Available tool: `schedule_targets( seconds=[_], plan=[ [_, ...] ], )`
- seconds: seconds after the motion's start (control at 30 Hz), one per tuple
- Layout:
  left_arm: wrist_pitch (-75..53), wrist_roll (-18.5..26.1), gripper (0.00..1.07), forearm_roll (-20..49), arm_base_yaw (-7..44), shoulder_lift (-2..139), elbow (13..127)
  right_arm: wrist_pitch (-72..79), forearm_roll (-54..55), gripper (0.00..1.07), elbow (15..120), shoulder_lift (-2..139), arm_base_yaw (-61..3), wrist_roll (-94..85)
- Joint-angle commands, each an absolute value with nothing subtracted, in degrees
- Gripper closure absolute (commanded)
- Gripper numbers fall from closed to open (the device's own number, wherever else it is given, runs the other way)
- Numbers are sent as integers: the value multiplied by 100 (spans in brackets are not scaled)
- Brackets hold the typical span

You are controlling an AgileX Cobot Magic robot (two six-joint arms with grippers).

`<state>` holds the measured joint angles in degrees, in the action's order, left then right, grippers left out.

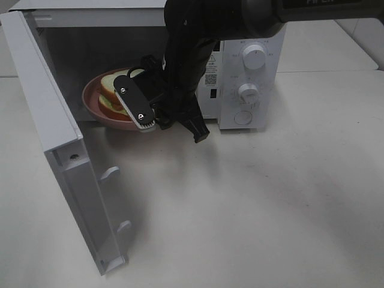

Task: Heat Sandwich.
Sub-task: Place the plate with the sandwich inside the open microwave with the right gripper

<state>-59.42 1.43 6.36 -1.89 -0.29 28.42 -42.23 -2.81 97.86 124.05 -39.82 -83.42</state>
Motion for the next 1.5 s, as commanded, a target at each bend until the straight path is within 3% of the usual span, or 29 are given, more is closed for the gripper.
schedule_targets(
  seconds=[0.03, 0.47, 1.17, 1.33, 1.5],
  plan=[
    [-5879, 138, 6, 647, -189, -178, 2819, -4211, -447, 101, 10038, 12490, -3994, -8130],
    [-5879, 138, 6, 647, -189, -178, 2819, -4572, -1026, 101, 11385, 13224, -3994, -7105],
    [-5879, 138, 6, 647, -189, -178, 2819, -4257, -1146, 99, 12078, 13814, -3925, -7076],
    [-5879, 138, 6, 647, -189, -178, 2819, -4142, -1152, 96, 12078, 13814, -3925, -7065],
    [-5879, 138, 6, 647, -189, -178, 2819, -4074, -1152, 83, 12078, 13814, -3925, -6927]
  ],
)
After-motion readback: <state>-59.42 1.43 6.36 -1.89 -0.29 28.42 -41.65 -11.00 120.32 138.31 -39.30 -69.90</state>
